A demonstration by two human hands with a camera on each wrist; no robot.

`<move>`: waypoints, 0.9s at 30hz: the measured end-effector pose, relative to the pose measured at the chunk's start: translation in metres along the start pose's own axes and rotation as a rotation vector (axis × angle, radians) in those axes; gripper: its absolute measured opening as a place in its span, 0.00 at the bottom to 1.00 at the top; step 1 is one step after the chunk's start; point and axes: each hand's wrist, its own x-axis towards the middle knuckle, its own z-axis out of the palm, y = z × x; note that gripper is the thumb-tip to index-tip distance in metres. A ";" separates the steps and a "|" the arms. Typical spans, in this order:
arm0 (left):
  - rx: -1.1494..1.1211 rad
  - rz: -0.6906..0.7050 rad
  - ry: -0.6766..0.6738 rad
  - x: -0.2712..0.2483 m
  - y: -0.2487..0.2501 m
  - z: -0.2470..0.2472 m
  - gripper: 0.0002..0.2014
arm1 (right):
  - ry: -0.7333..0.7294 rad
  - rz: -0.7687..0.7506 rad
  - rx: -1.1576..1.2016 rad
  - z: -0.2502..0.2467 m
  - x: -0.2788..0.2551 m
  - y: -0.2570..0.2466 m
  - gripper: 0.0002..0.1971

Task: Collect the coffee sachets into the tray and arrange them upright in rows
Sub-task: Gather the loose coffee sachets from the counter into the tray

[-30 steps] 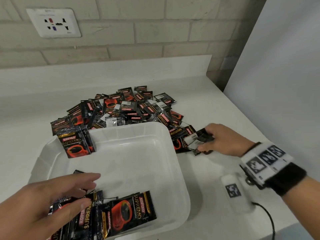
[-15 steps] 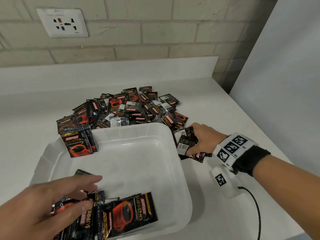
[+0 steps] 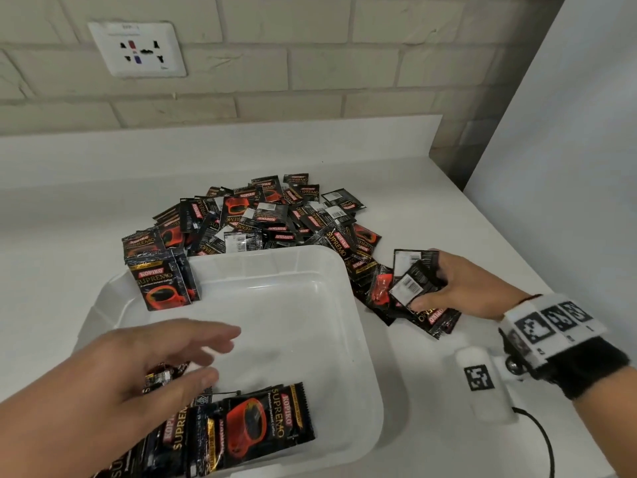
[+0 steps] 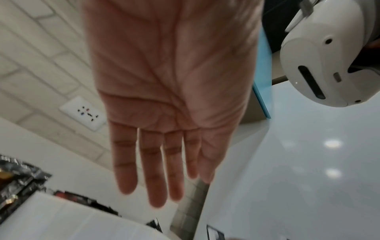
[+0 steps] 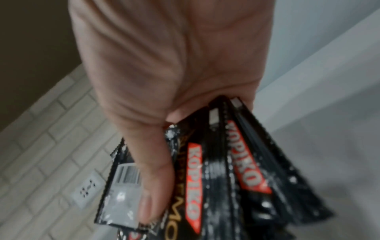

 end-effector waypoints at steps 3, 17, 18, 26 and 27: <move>-0.181 0.060 0.114 0.016 0.016 0.006 0.29 | 0.056 -0.076 0.085 -0.002 -0.017 -0.019 0.26; -0.737 -0.023 0.276 0.072 0.053 0.035 0.19 | -0.055 -0.309 0.128 0.091 -0.045 -0.121 0.37; -0.717 -0.026 0.294 0.069 0.050 0.033 0.19 | -0.111 -0.301 0.144 0.091 -0.045 -0.119 0.37; -0.396 -0.161 0.247 0.036 -0.023 0.000 0.23 | 0.112 -0.212 -0.109 0.017 0.003 -0.089 0.06; -0.340 -0.172 0.223 0.031 -0.038 -0.002 0.23 | 0.126 -0.174 -0.166 0.008 0.012 -0.083 0.05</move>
